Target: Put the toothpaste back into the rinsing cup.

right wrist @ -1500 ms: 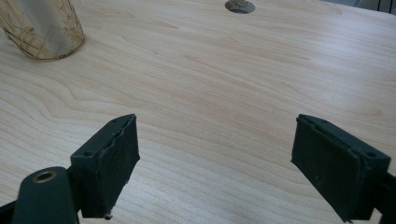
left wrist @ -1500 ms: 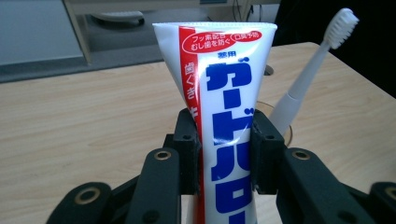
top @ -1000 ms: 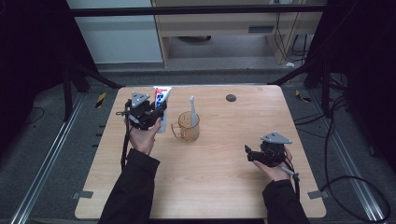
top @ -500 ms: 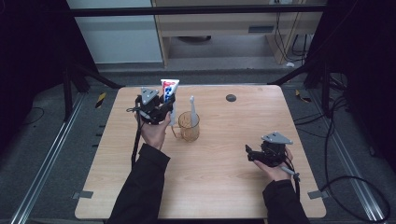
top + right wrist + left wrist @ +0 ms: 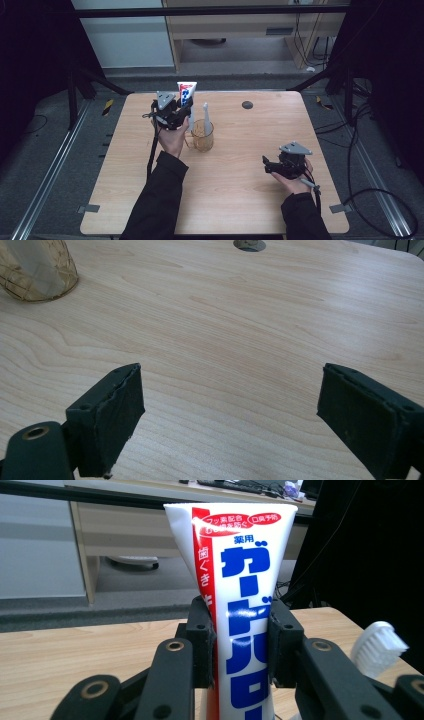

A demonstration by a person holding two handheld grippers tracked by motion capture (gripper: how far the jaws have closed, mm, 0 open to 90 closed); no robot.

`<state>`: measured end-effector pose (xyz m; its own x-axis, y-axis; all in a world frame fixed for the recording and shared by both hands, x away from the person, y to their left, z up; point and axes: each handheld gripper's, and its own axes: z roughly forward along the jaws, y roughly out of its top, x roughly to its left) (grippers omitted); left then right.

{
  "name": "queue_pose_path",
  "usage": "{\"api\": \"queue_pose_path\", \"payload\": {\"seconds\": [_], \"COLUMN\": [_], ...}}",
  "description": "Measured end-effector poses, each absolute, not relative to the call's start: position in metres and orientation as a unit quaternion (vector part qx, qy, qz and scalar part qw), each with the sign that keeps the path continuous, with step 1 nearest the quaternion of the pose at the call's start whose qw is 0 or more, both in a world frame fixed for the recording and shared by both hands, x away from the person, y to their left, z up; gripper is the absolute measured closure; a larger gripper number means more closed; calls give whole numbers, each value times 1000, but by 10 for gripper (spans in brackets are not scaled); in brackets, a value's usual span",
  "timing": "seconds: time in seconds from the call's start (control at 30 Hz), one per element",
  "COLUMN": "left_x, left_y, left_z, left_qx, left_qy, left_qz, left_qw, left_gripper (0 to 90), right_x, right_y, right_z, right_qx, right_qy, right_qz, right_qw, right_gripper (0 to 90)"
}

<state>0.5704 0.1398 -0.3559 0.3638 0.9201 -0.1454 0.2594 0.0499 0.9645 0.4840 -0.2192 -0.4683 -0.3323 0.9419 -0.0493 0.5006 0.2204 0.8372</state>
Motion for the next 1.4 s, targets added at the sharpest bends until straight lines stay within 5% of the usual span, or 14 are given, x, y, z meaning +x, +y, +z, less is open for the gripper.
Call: {"api": "queue_pose_path", "payload": {"seconds": [1.4], "left_x": [597], "left_y": [115], "left_z": [-394], "left_qx": [631], "left_qy": [472], "left_qz": [304], "left_qw": [536], "left_gripper": [683], "right_x": [484], "right_y": [-219], "right_z": [-470], "right_qx": [493], "right_qy": [728], "right_qz": [373], "right_qw": [297], "right_gripper": [120]}}
